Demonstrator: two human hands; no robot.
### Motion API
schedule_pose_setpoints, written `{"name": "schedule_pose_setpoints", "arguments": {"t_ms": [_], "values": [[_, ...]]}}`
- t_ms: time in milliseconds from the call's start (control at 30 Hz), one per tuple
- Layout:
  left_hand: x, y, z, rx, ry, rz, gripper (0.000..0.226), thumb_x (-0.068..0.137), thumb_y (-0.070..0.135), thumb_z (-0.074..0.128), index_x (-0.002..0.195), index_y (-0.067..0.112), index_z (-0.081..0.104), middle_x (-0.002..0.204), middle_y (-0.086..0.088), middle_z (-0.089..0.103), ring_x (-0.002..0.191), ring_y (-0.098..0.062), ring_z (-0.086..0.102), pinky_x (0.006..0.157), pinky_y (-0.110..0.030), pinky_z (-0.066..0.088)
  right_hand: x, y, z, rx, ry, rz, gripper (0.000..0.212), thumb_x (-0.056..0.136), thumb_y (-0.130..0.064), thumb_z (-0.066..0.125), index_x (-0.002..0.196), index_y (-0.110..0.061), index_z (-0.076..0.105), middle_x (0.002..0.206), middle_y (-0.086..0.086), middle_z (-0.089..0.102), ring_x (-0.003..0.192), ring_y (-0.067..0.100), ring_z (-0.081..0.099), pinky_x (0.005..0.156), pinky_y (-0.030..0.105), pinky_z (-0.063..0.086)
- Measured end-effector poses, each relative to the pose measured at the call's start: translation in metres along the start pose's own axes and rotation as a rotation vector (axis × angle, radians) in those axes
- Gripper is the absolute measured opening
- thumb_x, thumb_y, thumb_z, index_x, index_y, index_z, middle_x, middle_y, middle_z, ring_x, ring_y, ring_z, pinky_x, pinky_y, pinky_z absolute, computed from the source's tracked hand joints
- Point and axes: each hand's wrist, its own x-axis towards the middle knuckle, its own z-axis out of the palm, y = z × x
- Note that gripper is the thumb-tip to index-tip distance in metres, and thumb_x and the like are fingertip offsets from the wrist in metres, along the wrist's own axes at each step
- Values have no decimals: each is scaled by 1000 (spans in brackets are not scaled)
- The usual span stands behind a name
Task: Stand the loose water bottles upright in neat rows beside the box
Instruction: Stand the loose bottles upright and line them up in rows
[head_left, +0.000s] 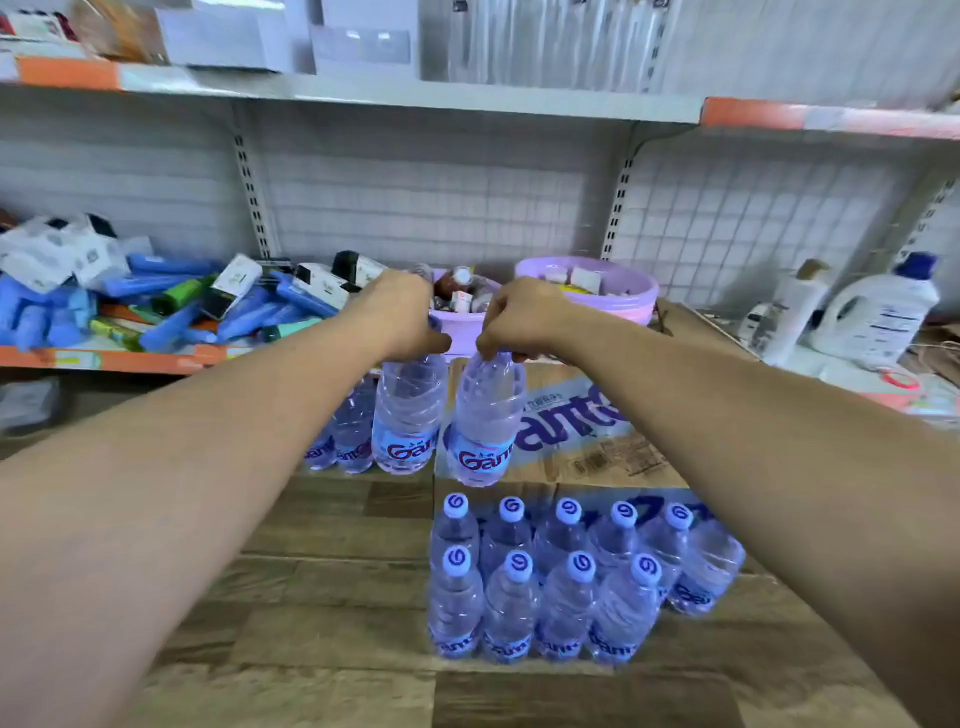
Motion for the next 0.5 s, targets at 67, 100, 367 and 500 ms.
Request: {"name": "schedule_pose_setpoints", "arguments": {"t_ms": [67,100,367,500], "values": [[1,34,-8,-67,14,16,29,77,28,64,62,10,48,76,-12,59,74,-29,47,64,-30,36,-13,17,-21,-3,-4,41,9,73,-8,69,75,-10,61,59,6,55,48,17,52,52,22,45],[1,52,-11,-97,6,39,22,77,28,63,66,12,54,71,-8,57,75,-30,51,64,-29,36,-20,28,-30,-6,-10,69,9,73,-8,70,77,-8,61,59,7,54,47,17,52,51,22,45],[-7,179,7,-338,-76,158,29,82,33,61,92,7,65,71,-7,53,75,-24,51,66,-28,39,-84,129,-90,-64,-67,260,13,70,-3,71,77,-7,60,70,15,52,59,25,53,51,24,43],[-18,235,28,-458,-158,255,21,86,25,60,87,5,63,83,-6,62,84,-23,54,63,-21,42,-113,181,-100,-23,-81,324,20,72,4,69,66,-9,55,74,14,50,60,26,51,53,26,45]]}}
